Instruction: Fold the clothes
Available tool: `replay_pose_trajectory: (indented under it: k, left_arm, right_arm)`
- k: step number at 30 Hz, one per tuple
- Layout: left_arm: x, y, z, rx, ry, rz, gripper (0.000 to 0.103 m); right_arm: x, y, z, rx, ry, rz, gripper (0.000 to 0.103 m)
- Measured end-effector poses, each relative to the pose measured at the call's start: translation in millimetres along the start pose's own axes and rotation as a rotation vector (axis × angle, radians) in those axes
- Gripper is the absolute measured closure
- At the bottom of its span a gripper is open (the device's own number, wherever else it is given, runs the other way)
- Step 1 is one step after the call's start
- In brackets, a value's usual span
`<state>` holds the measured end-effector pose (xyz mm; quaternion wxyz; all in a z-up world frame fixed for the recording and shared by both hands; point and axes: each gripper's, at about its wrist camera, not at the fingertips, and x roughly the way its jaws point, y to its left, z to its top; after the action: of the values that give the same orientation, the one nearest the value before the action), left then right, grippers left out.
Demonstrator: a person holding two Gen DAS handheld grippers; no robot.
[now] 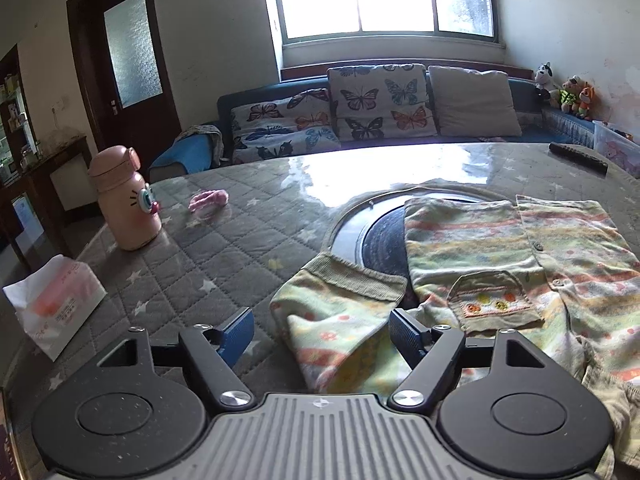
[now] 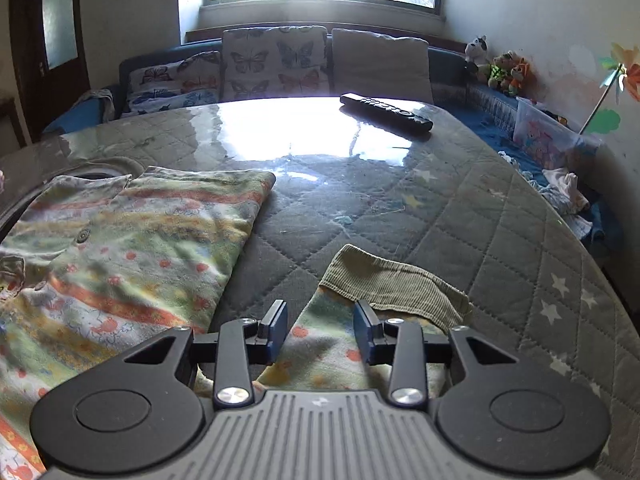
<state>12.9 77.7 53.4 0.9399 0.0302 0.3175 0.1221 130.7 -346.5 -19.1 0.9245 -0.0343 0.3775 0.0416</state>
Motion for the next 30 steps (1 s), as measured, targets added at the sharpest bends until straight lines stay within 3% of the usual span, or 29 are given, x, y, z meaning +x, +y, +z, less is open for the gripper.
replay_pose_trajectory:
  k: [4,8,16,25,30]
  left_arm:
    - [2,-11,4,0.014,-0.013,-0.031,0.024]
    - [4,-23,7,0.023,-0.018,-0.071,0.024]
    - [7,-51,7,0.062,-0.022,-0.154,0.022]
    - [10,-62,6,0.091,-0.021,-0.194,0.021]
    - [11,-62,5,0.093,-0.018,-0.198,0.021]
  right_arm:
    - [-8,-8,-2,0.032,-0.01,-0.016,0.097]
    - [-28,-22,-6,0.078,-0.05,-0.025,0.099]
    - [-106,-62,-35,0.233,-0.148,-0.078,0.099]
    - [-140,-91,-92,0.397,-0.076,-0.194,0.097]
    - [-141,-90,-93,0.382,-0.093,-0.194,0.094]
